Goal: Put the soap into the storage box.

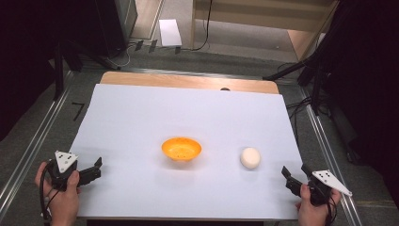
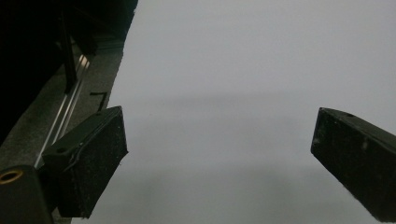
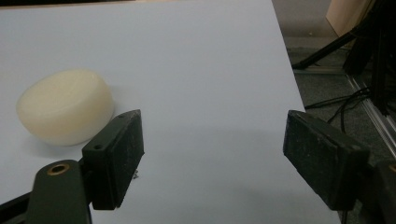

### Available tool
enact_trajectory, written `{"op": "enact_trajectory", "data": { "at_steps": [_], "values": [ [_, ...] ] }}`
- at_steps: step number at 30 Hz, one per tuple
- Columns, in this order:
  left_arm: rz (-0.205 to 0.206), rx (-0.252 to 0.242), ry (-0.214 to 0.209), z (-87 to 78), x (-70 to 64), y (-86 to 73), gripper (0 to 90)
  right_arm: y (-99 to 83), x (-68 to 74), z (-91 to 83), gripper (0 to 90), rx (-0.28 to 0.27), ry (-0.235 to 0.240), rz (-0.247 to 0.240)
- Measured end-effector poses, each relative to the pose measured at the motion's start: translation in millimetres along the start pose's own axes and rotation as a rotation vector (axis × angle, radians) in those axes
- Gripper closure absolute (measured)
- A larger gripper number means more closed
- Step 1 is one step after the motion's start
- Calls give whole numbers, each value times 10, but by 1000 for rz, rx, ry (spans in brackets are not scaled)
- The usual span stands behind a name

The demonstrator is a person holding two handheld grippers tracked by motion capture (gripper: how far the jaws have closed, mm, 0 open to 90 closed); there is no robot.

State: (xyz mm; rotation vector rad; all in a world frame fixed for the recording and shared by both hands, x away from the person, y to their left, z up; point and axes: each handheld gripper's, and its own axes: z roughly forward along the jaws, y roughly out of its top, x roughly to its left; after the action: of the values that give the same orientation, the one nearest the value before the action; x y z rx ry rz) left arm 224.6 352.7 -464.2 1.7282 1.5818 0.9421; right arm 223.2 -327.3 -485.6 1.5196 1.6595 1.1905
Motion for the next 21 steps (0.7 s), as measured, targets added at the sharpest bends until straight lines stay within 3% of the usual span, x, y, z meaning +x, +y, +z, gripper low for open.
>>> {"op": "enact_trajectory", "data": {
  "at_steps": [4, 6, 9, 12, 13, 15, 21],
  "values": [
    [0, -6, -2, -5, 1, -4, 39, 16, 36, 27, 285, 10, 61, -51],
    [-1, -5, -1, -6, 1, -3, 41, 25, 79, 57, 278, 32, 65, -107],
    [-1, -4, -2, -7, 3, -3, 41, 50, 125, 89, 307, 65, 82, -142],
    [-2, -5, -2, -4, 2, -3, 42, 61, 143, 114, 298, 103, 104, -133],
    [-1, -6, -2, -4, 1, -3, 41, 73, 169, 144, 246, 168, 115, -131],
    [0, -5, -2, -5, 1, -3, 41, 95, 200, 170, 216, 208, 121, -143],
    [2, -7, 0, -2, -5, -5, 42, 180, 271, 238, 167, 295, 148, -164]
  ]
}}
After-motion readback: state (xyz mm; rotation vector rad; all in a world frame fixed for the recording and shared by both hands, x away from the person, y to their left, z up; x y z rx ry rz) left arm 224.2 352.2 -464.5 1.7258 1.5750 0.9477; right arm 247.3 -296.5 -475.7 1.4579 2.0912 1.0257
